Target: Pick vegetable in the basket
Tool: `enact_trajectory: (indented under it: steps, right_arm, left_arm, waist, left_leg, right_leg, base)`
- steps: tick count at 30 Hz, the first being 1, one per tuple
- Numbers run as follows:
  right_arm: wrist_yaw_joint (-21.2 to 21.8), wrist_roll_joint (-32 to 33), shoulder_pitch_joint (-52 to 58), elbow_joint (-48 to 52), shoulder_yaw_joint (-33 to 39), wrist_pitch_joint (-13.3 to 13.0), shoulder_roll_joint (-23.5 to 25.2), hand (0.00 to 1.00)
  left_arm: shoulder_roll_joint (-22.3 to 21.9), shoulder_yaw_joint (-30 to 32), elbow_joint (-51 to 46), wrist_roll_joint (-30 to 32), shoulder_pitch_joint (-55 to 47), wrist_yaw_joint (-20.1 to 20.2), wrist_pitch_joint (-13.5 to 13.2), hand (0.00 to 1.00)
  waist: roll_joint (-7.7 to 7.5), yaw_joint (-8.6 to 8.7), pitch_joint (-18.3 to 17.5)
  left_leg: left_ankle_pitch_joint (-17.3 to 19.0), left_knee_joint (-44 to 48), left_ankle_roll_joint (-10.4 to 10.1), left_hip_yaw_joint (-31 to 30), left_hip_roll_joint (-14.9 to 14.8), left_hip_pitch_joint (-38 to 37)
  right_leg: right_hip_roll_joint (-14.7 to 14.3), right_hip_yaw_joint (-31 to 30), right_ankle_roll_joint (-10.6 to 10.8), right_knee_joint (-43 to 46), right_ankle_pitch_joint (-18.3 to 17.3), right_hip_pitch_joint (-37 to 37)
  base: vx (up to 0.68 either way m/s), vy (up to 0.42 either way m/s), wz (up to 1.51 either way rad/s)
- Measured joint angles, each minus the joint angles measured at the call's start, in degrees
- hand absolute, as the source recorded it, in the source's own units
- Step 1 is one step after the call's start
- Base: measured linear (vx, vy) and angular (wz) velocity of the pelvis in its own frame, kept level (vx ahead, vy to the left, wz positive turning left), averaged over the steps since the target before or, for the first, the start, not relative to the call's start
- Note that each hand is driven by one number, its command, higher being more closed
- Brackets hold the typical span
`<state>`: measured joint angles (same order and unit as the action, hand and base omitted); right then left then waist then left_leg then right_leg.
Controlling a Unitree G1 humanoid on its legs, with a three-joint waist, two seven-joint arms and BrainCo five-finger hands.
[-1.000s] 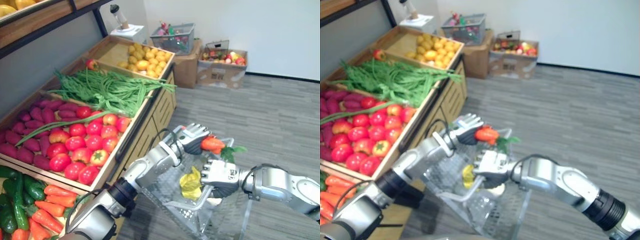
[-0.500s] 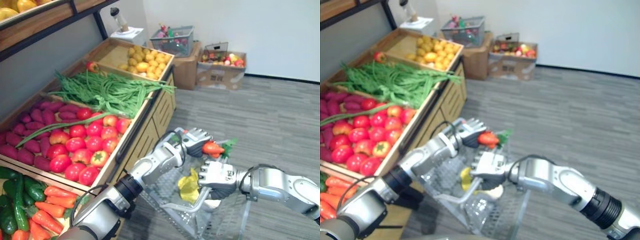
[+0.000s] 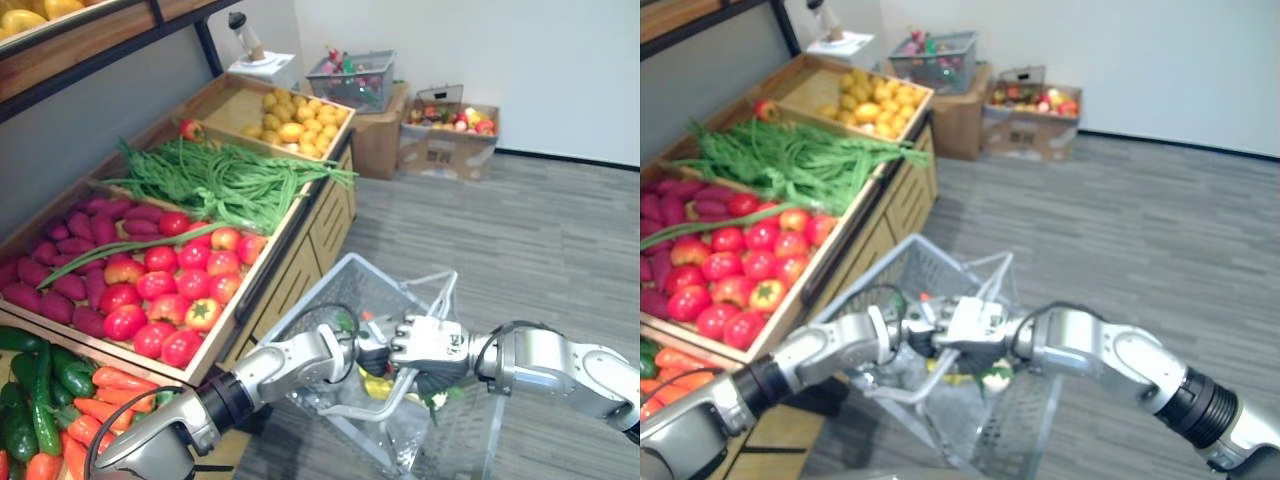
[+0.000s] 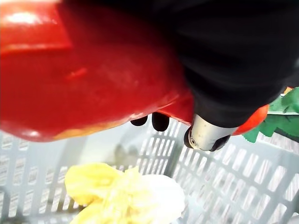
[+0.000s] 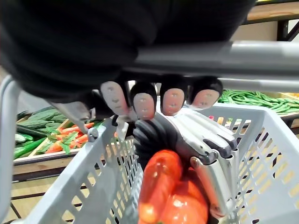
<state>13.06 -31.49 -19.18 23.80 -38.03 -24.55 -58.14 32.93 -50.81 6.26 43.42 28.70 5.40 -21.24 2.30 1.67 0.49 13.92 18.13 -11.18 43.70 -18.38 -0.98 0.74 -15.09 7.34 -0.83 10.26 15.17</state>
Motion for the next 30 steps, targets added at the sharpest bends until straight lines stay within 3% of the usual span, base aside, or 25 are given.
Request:
enact_trajectory:
  steps: [24,30]
  right_arm:
    - [0.0,0.5,8.2,-0.1,6.3,0.1,0.7,1.0]
    - [0.0,0.2,12.8,-0.2,10.0,0.1,0.7,1.0]
  left_arm:
    - [2.4,2.5,-6.7,0.0,-0.4,2.2,0.8,0.0]
    - [3.3,8.4,-13.6,-3.1,-2.6,1.7,1.9,0.0]
  waist:
    - [-0.68,-0.16,0.4]
    - [-0.72,-0.23,0.5]
  left_leg:
    - [-0.3,0.1,0.6,-3.5,0.8,1.9]
    - [-0.6,0.0,0.9,-4.9,1.1,2.8]
  right_leg:
    - [1.6,3.0,0.1,-0.1,-0.3,-0.3]
    - [2.2,4.4,0.0,-0.1,-0.5,-0.4]
  base:
    - [-0.02,-0.024,0.06]
    - [-0.02,-0.031,0.12]
